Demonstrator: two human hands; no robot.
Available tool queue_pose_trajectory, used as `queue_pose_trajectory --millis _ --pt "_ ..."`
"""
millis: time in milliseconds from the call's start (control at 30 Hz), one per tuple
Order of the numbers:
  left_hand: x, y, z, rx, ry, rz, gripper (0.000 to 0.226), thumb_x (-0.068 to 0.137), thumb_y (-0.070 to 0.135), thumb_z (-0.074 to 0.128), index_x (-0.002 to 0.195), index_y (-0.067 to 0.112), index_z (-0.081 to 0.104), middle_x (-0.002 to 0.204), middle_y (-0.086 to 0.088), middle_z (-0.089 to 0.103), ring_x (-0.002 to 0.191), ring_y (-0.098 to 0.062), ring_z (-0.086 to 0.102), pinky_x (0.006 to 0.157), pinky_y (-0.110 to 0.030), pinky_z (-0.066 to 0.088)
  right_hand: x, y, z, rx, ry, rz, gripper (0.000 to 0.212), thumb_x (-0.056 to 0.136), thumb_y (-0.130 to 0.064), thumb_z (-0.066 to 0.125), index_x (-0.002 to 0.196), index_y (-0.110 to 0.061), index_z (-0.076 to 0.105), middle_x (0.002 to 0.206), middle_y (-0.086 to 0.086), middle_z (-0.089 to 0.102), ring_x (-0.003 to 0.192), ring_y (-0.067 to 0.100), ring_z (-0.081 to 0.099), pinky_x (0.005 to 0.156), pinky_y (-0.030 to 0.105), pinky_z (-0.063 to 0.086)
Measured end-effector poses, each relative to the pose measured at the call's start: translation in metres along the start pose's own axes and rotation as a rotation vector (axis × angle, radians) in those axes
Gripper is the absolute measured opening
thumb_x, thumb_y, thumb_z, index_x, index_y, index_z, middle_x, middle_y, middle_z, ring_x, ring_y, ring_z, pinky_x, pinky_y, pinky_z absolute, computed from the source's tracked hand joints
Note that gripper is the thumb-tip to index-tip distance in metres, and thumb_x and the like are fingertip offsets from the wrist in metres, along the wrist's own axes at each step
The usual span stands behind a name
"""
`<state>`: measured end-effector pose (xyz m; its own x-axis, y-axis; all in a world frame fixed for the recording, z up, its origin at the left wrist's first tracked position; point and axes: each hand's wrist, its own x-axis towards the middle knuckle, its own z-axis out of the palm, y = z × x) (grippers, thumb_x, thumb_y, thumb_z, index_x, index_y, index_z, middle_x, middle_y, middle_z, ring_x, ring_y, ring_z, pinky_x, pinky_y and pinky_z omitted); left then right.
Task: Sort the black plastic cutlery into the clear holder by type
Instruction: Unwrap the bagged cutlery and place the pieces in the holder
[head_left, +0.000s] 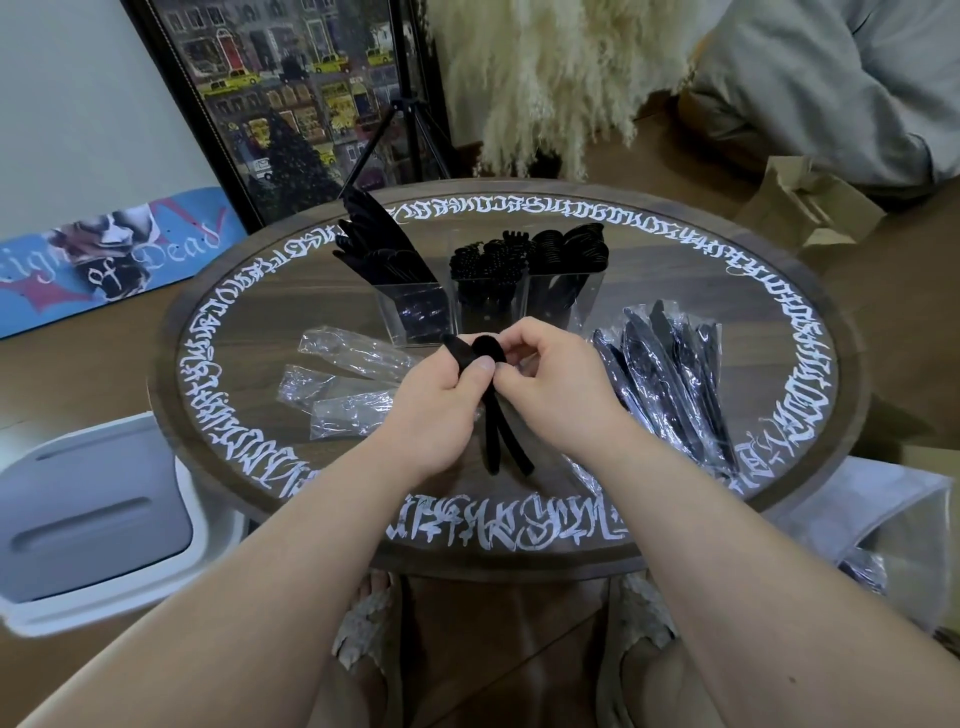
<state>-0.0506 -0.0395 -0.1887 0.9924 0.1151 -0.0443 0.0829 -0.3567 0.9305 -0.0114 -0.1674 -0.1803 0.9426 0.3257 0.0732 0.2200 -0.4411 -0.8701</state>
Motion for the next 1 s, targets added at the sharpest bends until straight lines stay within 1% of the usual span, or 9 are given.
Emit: queue_pose_trajectory --millis 100,200,267,400,500,600,700,867,1000 --pt "-0.002 0.000 -0.002 -0.004 -0.008 0.017 0.030 0.100 0.014 0.041 0.115 0.030 0.062 0.104 0.013 0.066 0.090 0.004 0.057 0.083 -0.022 0.042 0.000 -0.002 0.002 -0.004 -0.028 -0.036 0.032 0.087 -0.015 0.063 0.073 -0.043 0.058 0.073 -0.016 0.062 0.064 0.000 0.054 0.063 0.009 0.039" --pt "-0.006 0.004 -0.003 -0.063 0.019 -0.003 0.030 0.100 0.012 0.040 0.110 0.030 0.062 0.095 0.014 0.064 0.073 0.009 0.053 0.070 -0.013 0.041 0.000 -0.001 0.003 -0.041 0.040 -0.029 0.021 0.088 -0.015 0.061 0.076 -0.032 0.062 0.072 -0.013 0.061 0.066 0.004 0.054 0.065 0.018 0.041" --pt "-0.008 0.010 -0.008 -0.115 0.102 -0.044 0.031 0.099 0.010 0.039 0.109 0.024 0.064 0.097 0.010 0.064 0.069 0.011 0.054 0.062 -0.005 0.040 -0.001 -0.001 0.002 -0.028 0.113 -0.003 0.017 0.089 -0.015 0.060 0.077 -0.026 0.062 0.068 -0.011 0.059 0.062 0.004 0.051 0.060 0.016 0.038" --pt "-0.011 0.019 -0.025 -0.104 0.261 -0.131 0.033 0.097 0.011 0.036 0.108 0.020 0.066 0.078 0.002 0.056 0.064 -0.006 0.050 0.053 -0.007 0.039 -0.008 -0.002 -0.005 0.008 0.238 0.047 0.017 0.091 -0.014 0.058 0.078 -0.025 0.058 0.071 -0.006 0.061 0.065 0.009 0.055 0.062 0.024 0.042" --pt "-0.012 0.028 -0.036 -0.012 0.256 -0.131 0.034 0.097 0.012 0.037 0.117 0.021 0.062 0.074 0.002 0.059 0.064 -0.012 0.052 0.063 -0.021 0.048 -0.015 -0.009 -0.011 0.013 0.276 0.052 0.017 0.092 -0.013 0.058 0.080 -0.026 0.057 0.073 -0.006 0.063 0.070 0.012 0.058 0.067 0.029 0.048" --pt "-0.017 0.041 -0.047 0.108 0.263 -0.003 0.028 0.094 0.014 0.051 0.119 0.024 0.060 0.085 0.004 0.069 0.077 -0.018 0.065 0.080 -0.034 0.055 -0.019 -0.023 -0.021 -0.010 0.314 0.016 0.017 0.092 -0.011 0.057 0.085 -0.026 0.057 0.074 -0.010 0.061 0.067 0.003 0.055 0.064 0.018 0.046" --pt "-0.016 0.061 -0.064 0.263 0.449 0.182 0.014 0.086 0.017 0.064 0.098 0.025 0.064 0.081 0.011 0.065 0.078 -0.011 0.063 0.079 -0.030 0.052 -0.020 -0.037 -0.033 -0.024 0.333 -0.023 0.021 0.092 -0.009 0.056 0.087 -0.030 0.058 0.074 -0.014 0.061 0.067 0.001 0.055 0.064 0.014 0.042" --pt "0.001 0.098 -0.087 0.317 0.598 0.336 0.008 0.092 0.019 0.053 0.089 0.021 0.060 0.073 0.018 0.055 0.068 0.007 0.052 0.062 -0.007 0.036 -0.026 -0.052 -0.042 -0.056 0.336 -0.037 0.017 0.091 -0.011 0.057 0.085 -0.026 0.060 0.069 -0.013 0.058 0.061 0.001 0.052 0.055 0.007 0.038" --pt "0.014 0.106 -0.088 0.430 0.584 0.371 0.021 0.097 0.022 0.047 0.100 0.018 0.067 0.086 0.008 0.063 0.075 -0.007 0.051 0.066 -0.019 0.034 -0.027 -0.054 -0.041 -0.042 0.309 -0.012 0.013 0.091 -0.012 0.057 0.088 -0.024 0.062 0.071 -0.011 0.060 0.063 0.004 0.052 0.059 0.016 0.039"
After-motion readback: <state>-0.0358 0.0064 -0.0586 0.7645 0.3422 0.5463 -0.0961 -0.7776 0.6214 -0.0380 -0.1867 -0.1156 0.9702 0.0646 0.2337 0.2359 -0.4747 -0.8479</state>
